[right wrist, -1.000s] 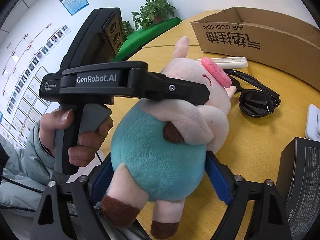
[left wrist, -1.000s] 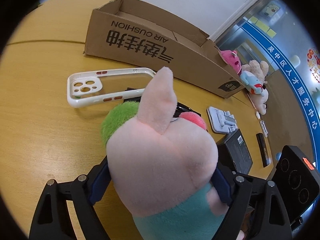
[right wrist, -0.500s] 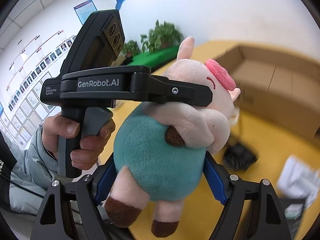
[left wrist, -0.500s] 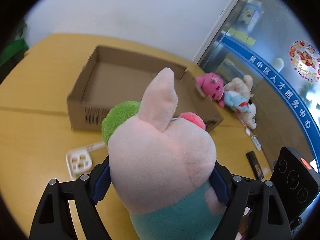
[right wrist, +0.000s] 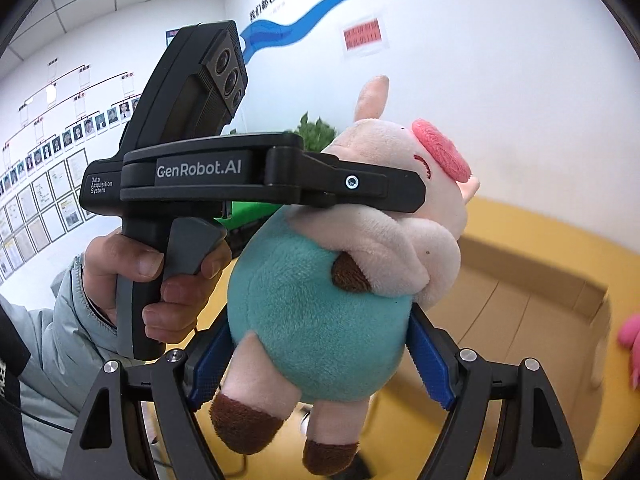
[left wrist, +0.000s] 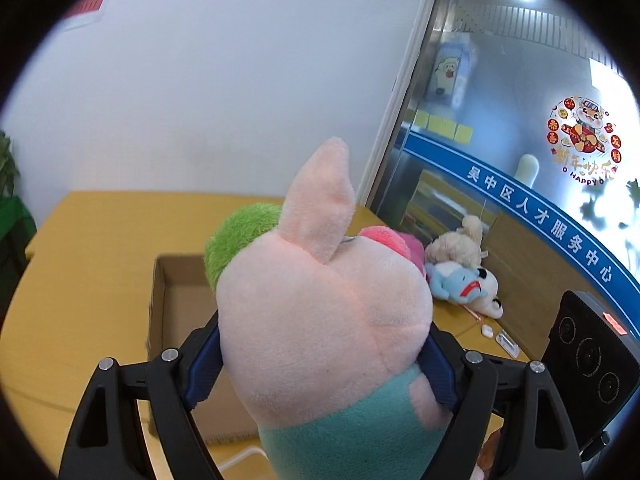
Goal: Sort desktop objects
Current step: 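Lift the pig plush with both tools and carry it over the cardboard box, then lower the pig plush into the box and open both tools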
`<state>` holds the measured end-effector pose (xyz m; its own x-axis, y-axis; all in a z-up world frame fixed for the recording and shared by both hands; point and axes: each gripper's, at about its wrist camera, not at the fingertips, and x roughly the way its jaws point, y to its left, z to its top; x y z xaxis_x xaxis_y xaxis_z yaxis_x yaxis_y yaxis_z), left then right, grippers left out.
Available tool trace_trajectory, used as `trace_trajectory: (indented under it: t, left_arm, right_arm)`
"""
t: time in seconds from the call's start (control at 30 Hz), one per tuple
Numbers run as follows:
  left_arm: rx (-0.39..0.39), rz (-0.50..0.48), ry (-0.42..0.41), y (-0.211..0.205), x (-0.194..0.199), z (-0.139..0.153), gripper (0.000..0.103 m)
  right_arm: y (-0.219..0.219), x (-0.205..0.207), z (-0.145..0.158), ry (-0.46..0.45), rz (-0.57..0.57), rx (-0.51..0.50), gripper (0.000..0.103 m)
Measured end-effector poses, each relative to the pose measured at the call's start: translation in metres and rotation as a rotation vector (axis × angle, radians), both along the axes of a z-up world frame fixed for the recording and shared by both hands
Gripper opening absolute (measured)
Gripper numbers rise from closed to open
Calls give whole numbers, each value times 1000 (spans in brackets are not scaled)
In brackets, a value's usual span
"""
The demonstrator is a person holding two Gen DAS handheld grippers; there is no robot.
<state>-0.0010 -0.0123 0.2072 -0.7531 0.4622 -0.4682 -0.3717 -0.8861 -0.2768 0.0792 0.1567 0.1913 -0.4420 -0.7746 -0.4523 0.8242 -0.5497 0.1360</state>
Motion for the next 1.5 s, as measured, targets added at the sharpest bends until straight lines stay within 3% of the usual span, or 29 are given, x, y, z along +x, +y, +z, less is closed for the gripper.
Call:
trace_trajectory:
  t: [0.27,0.43,0.57,0.83,1.07,1.23,1.37,1.5]
  left_arm:
    - [-53,14,92,0,-42,44,84]
    - [-73,35,83,-6,-81,47,84]
    - [-83,48,34,-14,-122,33,84]
    - [-49,68,-151,-35,-209,-32,84]
    - [-76,92,-353,-43,-262,-116,84]
    - [-71,115,-488,-51,-287,-169,83]
    - [-86,126,-539,-51,-301,-191,83]
    - [-172,132,-556,-45,-302,-197,83]
  right_arm:
    - [-3,-57,49,64,4,-11,79]
    - [-15,-96,58,52,13,-6,79]
    - [-21,-136,48,3,17,-11,79]
    - [-34,-224,-6,-145,14,19,79]
    - [-40,-291,-95,-350,17,17,79]
    - [-47,-317,-146,-470,-6,35,78]
    - [-50,-332,-178,-546,-29,48,78]
    - [-51,-341,-201,-604,-30,47,78]
